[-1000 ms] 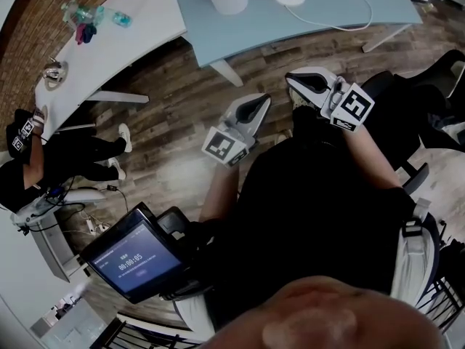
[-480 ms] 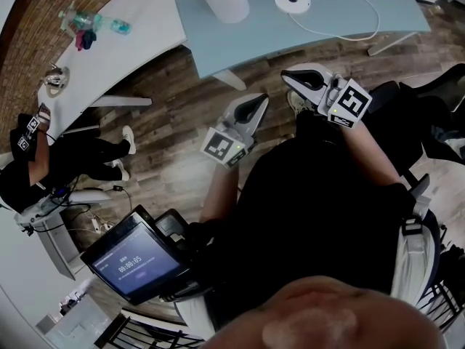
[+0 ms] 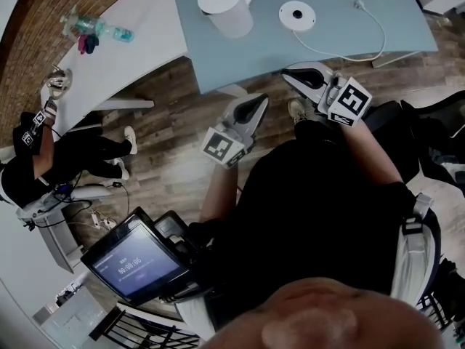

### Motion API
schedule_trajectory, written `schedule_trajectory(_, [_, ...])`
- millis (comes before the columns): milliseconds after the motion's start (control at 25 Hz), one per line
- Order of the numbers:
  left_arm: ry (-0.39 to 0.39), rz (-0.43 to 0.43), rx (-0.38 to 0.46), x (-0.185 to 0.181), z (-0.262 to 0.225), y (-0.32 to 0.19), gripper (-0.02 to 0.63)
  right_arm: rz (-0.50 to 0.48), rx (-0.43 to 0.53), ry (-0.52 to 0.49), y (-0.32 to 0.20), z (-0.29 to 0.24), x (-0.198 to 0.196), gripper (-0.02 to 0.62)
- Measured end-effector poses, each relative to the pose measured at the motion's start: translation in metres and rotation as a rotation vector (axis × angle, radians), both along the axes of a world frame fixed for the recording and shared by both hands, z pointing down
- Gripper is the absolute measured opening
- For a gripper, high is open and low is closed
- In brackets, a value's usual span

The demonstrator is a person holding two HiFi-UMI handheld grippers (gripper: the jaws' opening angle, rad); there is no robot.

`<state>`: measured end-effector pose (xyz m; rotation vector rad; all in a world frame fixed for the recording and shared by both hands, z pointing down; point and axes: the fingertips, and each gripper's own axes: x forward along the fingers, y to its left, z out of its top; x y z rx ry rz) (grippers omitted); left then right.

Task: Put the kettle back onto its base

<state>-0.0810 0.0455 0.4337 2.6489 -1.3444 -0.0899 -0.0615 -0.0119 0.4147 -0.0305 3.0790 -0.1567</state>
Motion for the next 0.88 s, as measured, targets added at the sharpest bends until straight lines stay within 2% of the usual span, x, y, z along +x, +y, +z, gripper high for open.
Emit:
schedule_trajectory(160, [0.018, -0.039, 0.004, 0.002, -0.01, -0.024, 0.002, -0.023, 0.0, -0.015, -0.02, -0.002, 0.001, 0.003])
schedule_trajectory(680, [-0.02, -0.089, 0.002, -0.003, -0.013, -0.08, 0.002, -0.087, 0.0, -0.034, -0.081, -0.01, -0.006, 0.003])
schedule_trajectory(880, [-0.024, -0.121, 0.029, -0.002, -0.026, -0.105, 0.002, -0.12, 0.001, -0.039, -0.102, -0.01, -0.011, 0.003])
